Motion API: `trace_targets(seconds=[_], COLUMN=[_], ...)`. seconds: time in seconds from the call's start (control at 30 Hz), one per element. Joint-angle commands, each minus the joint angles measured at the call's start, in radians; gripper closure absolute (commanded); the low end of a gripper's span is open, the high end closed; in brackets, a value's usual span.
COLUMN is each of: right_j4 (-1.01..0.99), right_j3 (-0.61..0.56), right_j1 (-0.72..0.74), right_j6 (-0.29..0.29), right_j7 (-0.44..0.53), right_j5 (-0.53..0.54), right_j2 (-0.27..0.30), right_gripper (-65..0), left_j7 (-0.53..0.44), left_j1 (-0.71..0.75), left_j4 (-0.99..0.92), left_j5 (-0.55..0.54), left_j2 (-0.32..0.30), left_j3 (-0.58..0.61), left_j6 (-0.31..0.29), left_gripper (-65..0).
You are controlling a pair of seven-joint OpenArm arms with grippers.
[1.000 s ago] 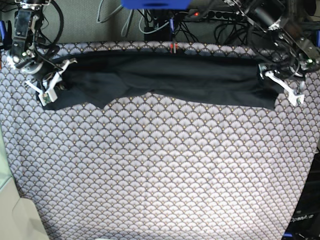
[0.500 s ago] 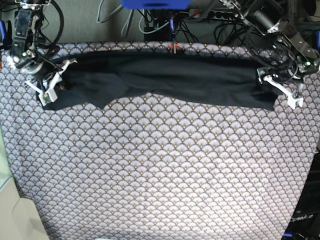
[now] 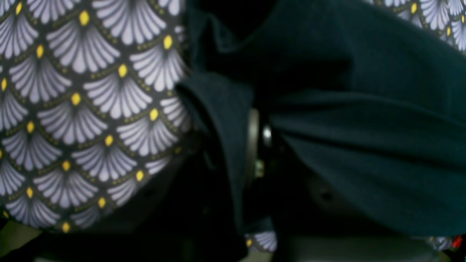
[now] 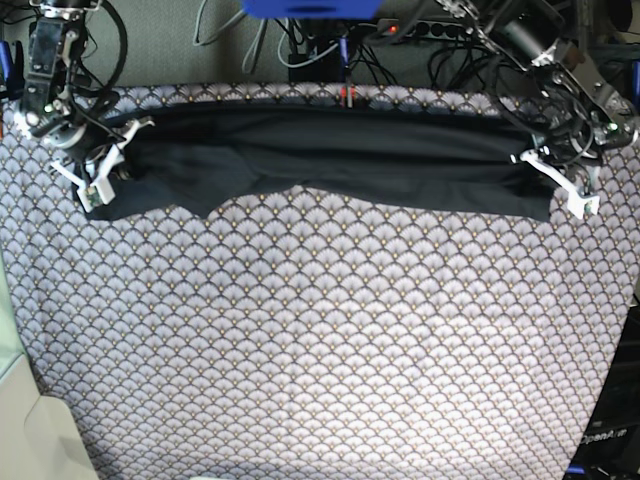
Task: Fold the T-shirt properly
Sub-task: 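Adjust the left gripper's grip on the band's end, then lift the band's end with the left gripper and fold it toward the right gripper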
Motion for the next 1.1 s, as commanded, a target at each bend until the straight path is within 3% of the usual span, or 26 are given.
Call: trace_targets(seconds=[0.0,0.17,0.4,0.63,0.83,1.07], right_j4=[0.000,0.000,0.000,0.000,0.000,0.000], right_j3=[-0.006,-0.006,-0.006,-0.006,-0.006,-0.006], right_j1=[-0.003,-0.003,-0.003,-0.003,-0.003,-0.003], right_j6=[0.007,0.007,0.007,0.007,0.007,0.007], right_j7=[-0.032,-0.032,-0.035,-0.038,-0.038,-0.038], right_j5=[-0.015,-0.016,-0.016,-0.016,-0.016,-0.016], right_j2=[0.006,0.006,0.006,0.004,0.004,0.004], right_gripper=[0.0,0.0,0.0,0.0,0.0,0.0], left_j7=[0.009,0.048,0.182,0.182,0.182,0.182], left_j1=[-0.006,0.002,0.000,0.040,0.092,0.091], left_j4=[0.016,0.117,0.341,0.373,0.373,0.373], left_j5=[0.011,0.001,0.011,0.011,0.001,0.000], left_j2=[-0.006,0.002,0.077,0.149,0.150,0.150], left_j3=[0.022,0.105,0.238,0.399,0.633,0.789], left_j6=[0.002,0.002,0.002,0.002,0.002,0.002], left_gripper=[0.0,0.0,0.0,0.0,0.0,0.0])
